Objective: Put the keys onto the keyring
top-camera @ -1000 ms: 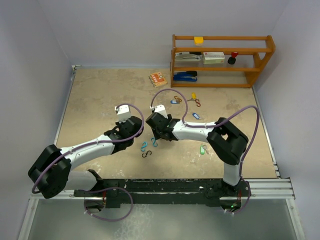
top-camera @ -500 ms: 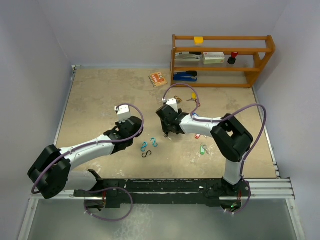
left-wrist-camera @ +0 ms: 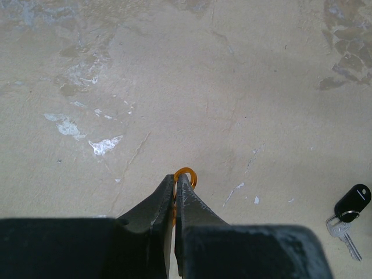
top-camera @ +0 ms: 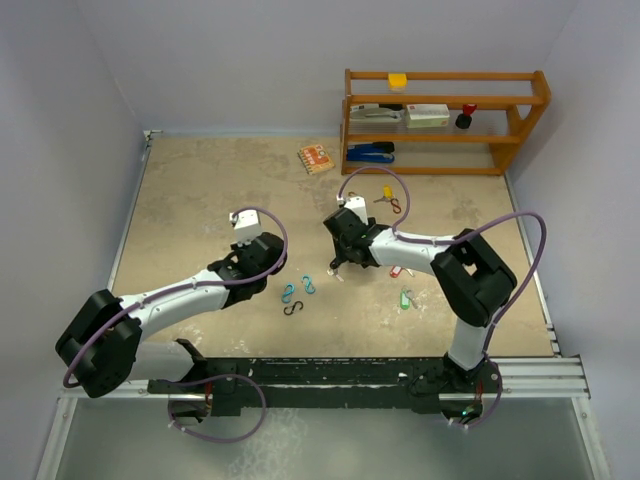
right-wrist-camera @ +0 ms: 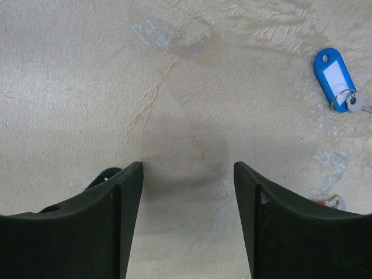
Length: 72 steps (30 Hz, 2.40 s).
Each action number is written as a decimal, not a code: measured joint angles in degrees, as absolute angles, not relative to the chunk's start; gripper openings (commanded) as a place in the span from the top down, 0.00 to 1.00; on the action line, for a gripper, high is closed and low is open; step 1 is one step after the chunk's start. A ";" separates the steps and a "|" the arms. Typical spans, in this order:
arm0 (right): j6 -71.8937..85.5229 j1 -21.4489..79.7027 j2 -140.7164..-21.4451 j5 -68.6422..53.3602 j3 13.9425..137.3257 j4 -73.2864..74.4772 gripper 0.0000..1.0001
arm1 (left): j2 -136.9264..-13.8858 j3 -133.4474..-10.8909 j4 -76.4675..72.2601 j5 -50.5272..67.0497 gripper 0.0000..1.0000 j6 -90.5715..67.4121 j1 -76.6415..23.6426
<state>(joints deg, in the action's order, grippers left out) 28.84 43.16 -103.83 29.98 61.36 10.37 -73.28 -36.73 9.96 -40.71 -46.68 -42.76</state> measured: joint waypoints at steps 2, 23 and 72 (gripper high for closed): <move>28.67 43.16 -103.83 30.00 61.36 10.37 0.33 | -73.28 -36.73 9.96 -40.69 1.00 -46.68 -42.76; 29.80 48.34 -99.26 28.53 57.63 14.57 0.34 | -73.30 -36.73 9.91 -40.71 1.00 -46.65 -42.76; 26.35 48.69 -87.66 17.87 55.90 2.66 0.35 | -73.28 -34.81 -2.70 -28.71 1.00 -42.33 -42.48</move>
